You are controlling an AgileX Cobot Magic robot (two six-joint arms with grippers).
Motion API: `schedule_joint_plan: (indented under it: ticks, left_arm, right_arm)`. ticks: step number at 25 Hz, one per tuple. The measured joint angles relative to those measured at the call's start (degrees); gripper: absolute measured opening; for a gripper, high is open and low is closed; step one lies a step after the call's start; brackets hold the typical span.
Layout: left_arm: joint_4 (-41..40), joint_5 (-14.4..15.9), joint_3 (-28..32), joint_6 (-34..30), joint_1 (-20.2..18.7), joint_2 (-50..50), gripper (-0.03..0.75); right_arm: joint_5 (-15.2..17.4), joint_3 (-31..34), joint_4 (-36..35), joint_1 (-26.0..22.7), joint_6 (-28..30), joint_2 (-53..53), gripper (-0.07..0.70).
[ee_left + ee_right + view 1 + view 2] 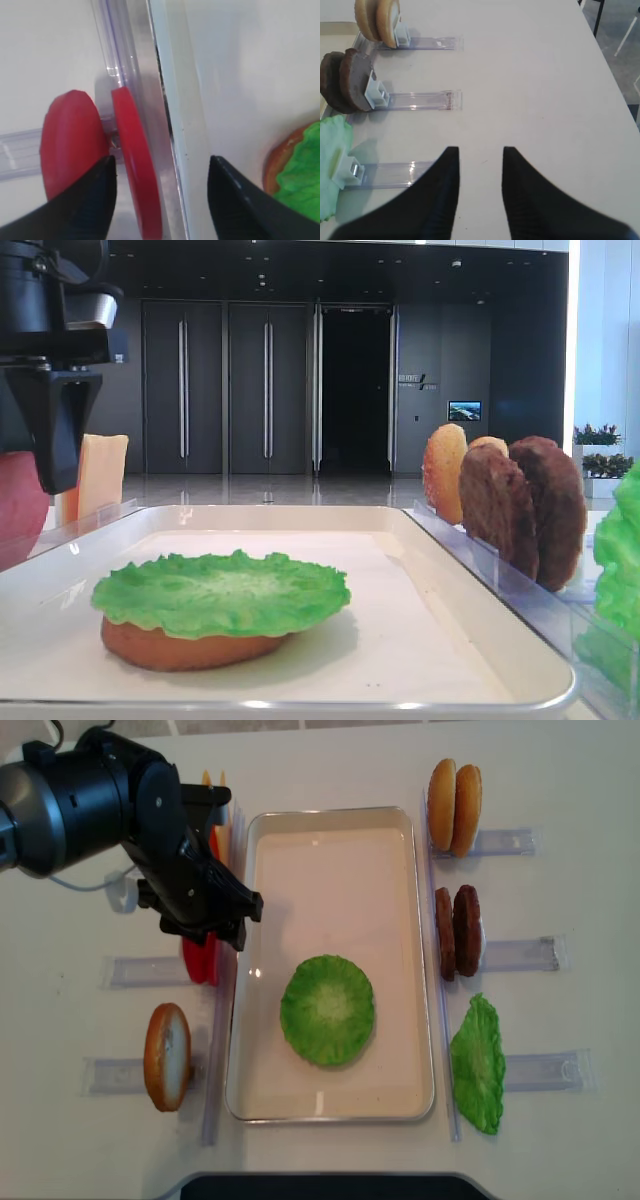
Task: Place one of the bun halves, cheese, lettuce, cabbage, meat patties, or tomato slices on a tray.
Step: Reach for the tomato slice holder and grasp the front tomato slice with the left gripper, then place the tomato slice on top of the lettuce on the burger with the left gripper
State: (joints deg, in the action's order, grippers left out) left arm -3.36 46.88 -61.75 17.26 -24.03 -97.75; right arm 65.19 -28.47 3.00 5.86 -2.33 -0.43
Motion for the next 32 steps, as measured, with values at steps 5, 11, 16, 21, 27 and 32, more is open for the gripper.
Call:
schedule_joint_plan:
  ticks: [5, 11, 16, 21, 27, 32]
  left_arm:
    - [-0.1, 1.9, 0.0, 0.0, 0.0, 0.0, 0.280]
    - [-1.2, 3.8, 0.0, 0.0, 0.0, 0.0, 0.155]
    - [-1.4, 4.6, 0.0, 0.0, 0.0, 0.0, 0.140]
    - [-2.3, 6.4, -0.8, 0.0, 0.0, 0.0, 0.069]
    - [-2.5, 7.8, -3.1, 0.0, 0.0, 0.6, 0.062]
    - [-2.2, 9.7, -6.2, -0.1, 0.0, 3.8, 0.062]
  right_arm:
    - [0.0, 0.0, 0.0, 0.0, 0.0, 0.0, 0.237]
    - [0.0, 0.0, 0.0, 0.0, 0.0, 0.0, 0.237]
    - [0.0, 0.0, 0.0, 0.0, 0.0, 0.0, 0.237]
    - [0.0, 0.0, 0.0, 0.0, 0.0, 0.0, 0.237]
    - [0.0, 0.0, 0.0, 0.0, 0.0, 0.0, 0.237]
    - [0.0, 0.0, 0.0, 0.0, 0.0, 0.0, 0.237]
